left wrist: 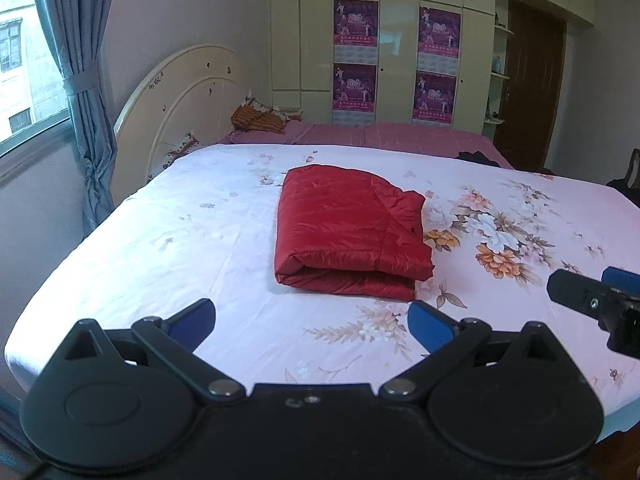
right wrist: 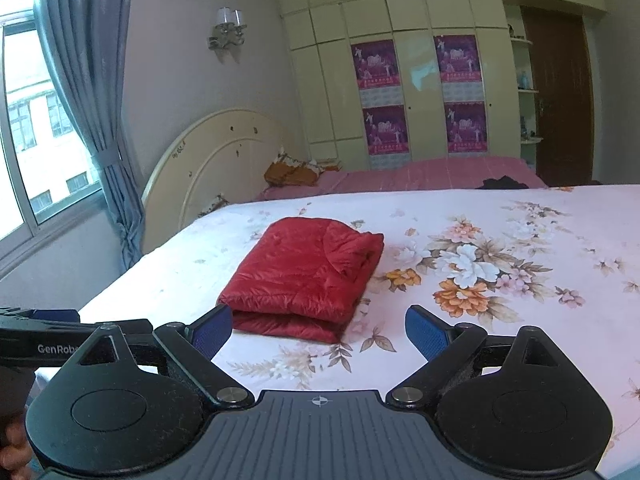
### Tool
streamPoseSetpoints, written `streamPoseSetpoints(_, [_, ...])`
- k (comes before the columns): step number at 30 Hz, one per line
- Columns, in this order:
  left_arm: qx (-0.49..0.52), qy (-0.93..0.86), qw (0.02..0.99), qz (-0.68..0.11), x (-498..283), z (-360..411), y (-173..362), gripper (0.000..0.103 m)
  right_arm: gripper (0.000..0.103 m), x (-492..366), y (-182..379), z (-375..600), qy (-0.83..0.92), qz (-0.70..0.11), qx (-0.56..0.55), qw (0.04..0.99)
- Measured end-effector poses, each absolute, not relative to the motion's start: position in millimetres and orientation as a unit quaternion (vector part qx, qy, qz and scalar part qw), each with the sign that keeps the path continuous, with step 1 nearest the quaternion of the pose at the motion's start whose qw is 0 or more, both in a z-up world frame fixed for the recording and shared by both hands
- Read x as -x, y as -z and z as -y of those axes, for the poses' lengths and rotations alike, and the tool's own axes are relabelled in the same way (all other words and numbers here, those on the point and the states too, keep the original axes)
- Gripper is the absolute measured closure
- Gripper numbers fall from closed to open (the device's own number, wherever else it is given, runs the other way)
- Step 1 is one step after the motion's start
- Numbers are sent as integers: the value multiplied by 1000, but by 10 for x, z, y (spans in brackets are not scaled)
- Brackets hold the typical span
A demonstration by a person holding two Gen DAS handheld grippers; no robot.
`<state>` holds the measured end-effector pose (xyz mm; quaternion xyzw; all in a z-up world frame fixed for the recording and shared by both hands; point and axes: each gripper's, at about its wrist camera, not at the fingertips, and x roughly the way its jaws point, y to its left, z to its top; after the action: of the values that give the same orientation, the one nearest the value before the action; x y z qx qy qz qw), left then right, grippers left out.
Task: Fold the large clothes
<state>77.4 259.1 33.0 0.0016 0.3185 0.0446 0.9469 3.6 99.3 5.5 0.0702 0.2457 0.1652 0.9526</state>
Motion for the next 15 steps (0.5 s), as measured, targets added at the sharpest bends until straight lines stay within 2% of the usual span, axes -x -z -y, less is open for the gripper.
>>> streamPoseSetpoints(15, [-9,-40,947,-319,-766,-2479,-336,1,10,-2,-75,-939,-165,-243,-76,953])
